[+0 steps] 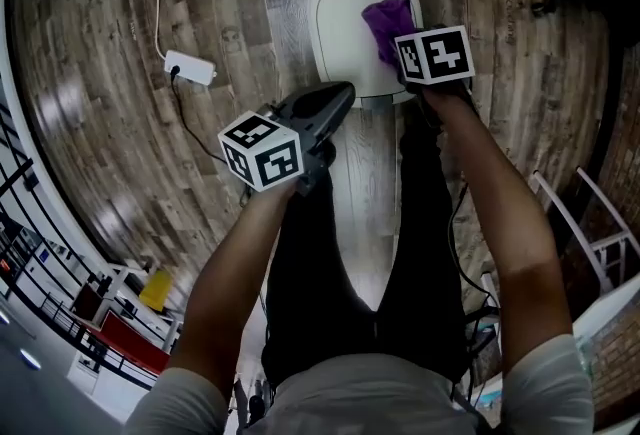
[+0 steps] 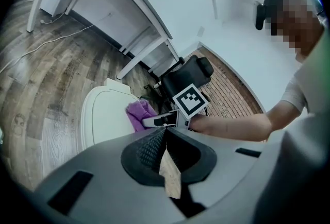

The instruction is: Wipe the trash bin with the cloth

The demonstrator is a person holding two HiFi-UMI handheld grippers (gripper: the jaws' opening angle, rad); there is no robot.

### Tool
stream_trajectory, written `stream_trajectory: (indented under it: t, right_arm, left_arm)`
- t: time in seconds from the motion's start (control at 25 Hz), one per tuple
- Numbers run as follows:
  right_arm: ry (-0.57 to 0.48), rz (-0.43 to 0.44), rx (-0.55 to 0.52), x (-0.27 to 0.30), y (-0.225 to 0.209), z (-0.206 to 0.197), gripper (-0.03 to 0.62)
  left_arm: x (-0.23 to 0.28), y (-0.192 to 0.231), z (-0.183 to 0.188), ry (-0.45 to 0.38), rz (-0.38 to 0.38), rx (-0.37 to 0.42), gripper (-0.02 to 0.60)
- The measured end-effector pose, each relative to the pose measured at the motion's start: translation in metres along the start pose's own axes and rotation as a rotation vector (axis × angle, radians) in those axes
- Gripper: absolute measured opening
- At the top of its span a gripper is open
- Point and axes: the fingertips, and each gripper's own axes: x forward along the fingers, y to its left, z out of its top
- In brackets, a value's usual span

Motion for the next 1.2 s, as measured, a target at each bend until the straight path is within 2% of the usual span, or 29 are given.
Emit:
stream_trajectory:
  t: [0.2, 0.4, 0.76, 1.0, 1.2]
  right_arm:
    - [-0.013, -0.011, 0.011, -0.011, -0.031, -0.007, 0.077]
    - [0.009, -0.061, -0.021, -0.025, -0.076, -0.021, 0.077]
    - [0.040, -0.108, -0.086, -0.052, -0.150, -0.031, 0.075]
    - [0.019, -0.126, -0.092, -0.076, -0.157, -0.027, 0.077]
    - [-0.011, -0.136, -0.063, -0.076, -0.134, -0.029, 0.075]
  left_arm:
    - [0.024, -0.010, -0.002, 0.023, 0.000, 0.015, 0.005]
    - [0.050, -0.025, -0.009, 0.020, 0.015, 0.014, 0.005]
    - [0.092, -0.048, -0.014, -0.059, 0.068, -0.004, 0.005]
    - [0.091, -0.064, -0.015, -0.060, 0.061, -0.004, 0.005]
    - [0.067, -0.060, -0.021, -0.038, 0.043, 0.013, 0.005]
